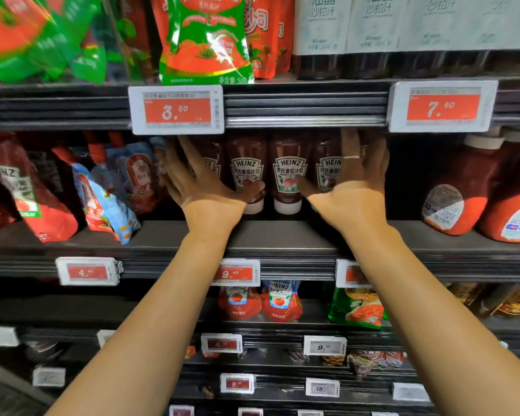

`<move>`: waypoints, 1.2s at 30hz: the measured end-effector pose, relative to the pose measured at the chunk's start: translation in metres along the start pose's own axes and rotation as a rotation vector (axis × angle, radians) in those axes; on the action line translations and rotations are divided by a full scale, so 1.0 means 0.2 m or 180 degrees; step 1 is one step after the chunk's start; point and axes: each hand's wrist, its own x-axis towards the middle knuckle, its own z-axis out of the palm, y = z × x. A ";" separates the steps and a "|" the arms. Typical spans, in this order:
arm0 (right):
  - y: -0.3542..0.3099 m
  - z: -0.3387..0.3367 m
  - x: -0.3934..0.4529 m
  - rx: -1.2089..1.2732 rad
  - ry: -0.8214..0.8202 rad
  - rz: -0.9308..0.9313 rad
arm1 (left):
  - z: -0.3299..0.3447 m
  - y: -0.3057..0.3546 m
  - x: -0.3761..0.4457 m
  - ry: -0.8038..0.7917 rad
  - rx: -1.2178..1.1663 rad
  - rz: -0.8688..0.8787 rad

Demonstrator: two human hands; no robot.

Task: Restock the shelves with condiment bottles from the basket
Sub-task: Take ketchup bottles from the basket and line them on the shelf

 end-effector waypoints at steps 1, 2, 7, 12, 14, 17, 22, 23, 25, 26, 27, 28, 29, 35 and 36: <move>-0.03 0.01 0.02 -0.0180 -0.0088 -0.0096 | 0.01 -0.01 0.00 -0.0109 -0.0279 -0.0051; -0.05 0.02 0.04 -0.0345 -0.0210 -0.0151 | 0.02 -0.01 0.01 -0.0196 -0.0537 -0.0106; -0.08 0.08 0.06 -0.0427 -0.0219 -0.0176 | 0.04 -0.02 0.01 -0.0220 -0.0977 -0.0131; 0.01 0.08 -0.02 0.0301 -0.0035 0.0488 | 0.05 -0.07 0.00 -0.0332 -0.0992 -0.0352; 0.04 0.09 -0.03 0.0481 -0.0198 0.0783 | 0.06 -0.09 0.00 -0.0476 -0.0949 -0.0497; 0.03 0.09 -0.03 0.0412 -0.0351 0.0933 | 0.06 -0.09 0.01 -0.0625 -0.0780 -0.0585; 0.03 0.09 -0.02 0.0298 -0.0347 0.0925 | 0.04 -0.08 0.01 -0.0606 -0.0740 -0.0565; 0.04 0.09 -0.02 0.0283 -0.0328 0.0898 | 0.04 -0.08 0.01 -0.0601 -0.0744 -0.0569; 0.05 0.09 -0.01 0.0274 -0.0324 0.0837 | 0.04 -0.08 0.00 -0.0590 -0.0746 -0.0598; 0.06 0.09 0.00 0.0319 -0.0317 0.0829 | 0.03 -0.08 0.00 -0.0583 -0.0767 -0.0617; 0.07 0.09 0.00 0.0377 -0.0319 0.0835 | 0.03 -0.08 0.01 -0.0574 -0.0780 -0.0645; 0.08 0.10 0.00 0.0421 -0.0341 0.0832 | 0.03 -0.08 0.01 -0.0581 -0.0789 -0.0691; 0.08 0.10 0.00 0.0445 -0.0376 0.0817 | 0.03 -0.08 0.02 -0.0611 -0.0817 -0.0754; 0.10 0.04 -0.05 0.0494 -0.0403 0.0693 | -0.07 -0.15 -0.07 -0.0391 -0.0777 -0.0726; 0.09 0.02 -0.07 0.0606 -0.0360 0.0638 | -0.11 -0.17 -0.10 -0.0223 -0.0478 -0.0497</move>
